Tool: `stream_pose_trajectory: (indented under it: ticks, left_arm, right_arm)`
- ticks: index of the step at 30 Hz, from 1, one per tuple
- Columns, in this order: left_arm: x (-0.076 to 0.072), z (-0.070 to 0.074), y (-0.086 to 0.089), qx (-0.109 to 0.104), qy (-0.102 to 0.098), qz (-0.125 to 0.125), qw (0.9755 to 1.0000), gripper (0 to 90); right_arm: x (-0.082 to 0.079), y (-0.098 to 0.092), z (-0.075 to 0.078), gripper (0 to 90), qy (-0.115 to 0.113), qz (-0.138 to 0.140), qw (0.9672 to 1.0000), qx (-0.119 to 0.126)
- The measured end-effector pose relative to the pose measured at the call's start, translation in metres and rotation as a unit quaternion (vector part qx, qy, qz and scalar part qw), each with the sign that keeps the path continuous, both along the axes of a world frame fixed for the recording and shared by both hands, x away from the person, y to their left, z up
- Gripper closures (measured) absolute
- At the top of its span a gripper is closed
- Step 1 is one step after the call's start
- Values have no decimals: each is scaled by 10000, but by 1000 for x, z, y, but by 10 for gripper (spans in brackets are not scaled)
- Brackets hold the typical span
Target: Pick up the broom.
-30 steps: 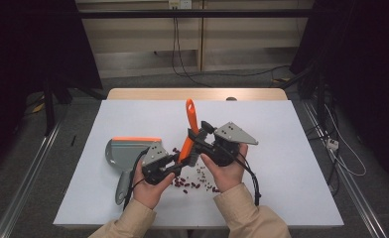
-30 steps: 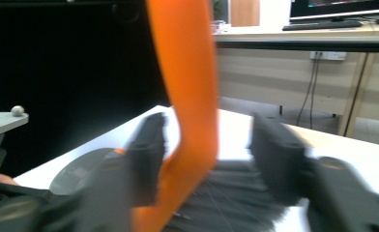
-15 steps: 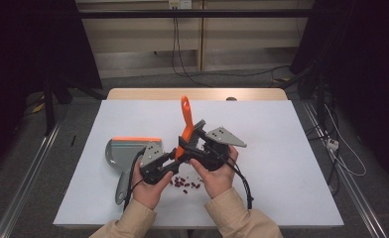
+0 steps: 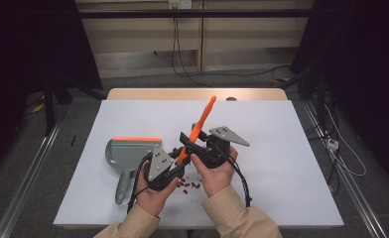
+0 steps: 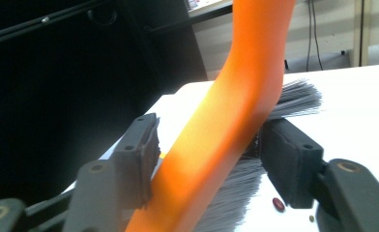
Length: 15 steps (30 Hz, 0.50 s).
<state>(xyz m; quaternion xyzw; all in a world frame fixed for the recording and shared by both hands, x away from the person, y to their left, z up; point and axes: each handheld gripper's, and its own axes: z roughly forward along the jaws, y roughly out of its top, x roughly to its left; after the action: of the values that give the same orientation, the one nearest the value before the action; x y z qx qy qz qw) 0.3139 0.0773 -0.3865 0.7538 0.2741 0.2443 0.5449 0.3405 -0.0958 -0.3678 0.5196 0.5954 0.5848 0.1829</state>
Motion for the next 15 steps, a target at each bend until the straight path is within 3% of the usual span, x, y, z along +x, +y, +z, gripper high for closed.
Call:
stream_pose_trajectory:
  ticks: [2, 5, 6, 7, 8, 10, 13, 15]
  left_arm:
    - [-1, 0, -2, 37, -24, 13, 10000, 643]
    - [2, -2, -5, -16, 137, -76, 9999, 571]
    - [4, -3, -5, -61, 190, -213, 9996, 607]
    - [4, -3, -4, -81, 250, -210, 9994, 611]
    - [5, -3, -3, -102, 281, -208, 9993, 562]
    - [8, -3, 1, -203, 451, -186, 9986, 469]
    - [12, -5, 7, -192, 524, -216, 9982, 425]
    - [14, -5, 9, -272, 617, -283, 9973, 346]
  right_arm:
    - [-1, -2, 1, 514, 109, -2, 9999, 128]
    - [0, -7, 3, 636, 268, 78, 9990, 354]
    - [0, -8, 2, 707, 272, 143, 9989, 353]
    - [0, -8, 2, 716, 90, 181, 9996, 180]
    - [1, -11, 3, 716, 75, 147, 9998, 87]
    - [5, -21, 5, 716, 119, 135, 9997, 150]
    - [9, -38, 7, 716, 93, 64, 9999, -56]
    - [10, -47, 9, 716, 115, 140, 9997, -172]
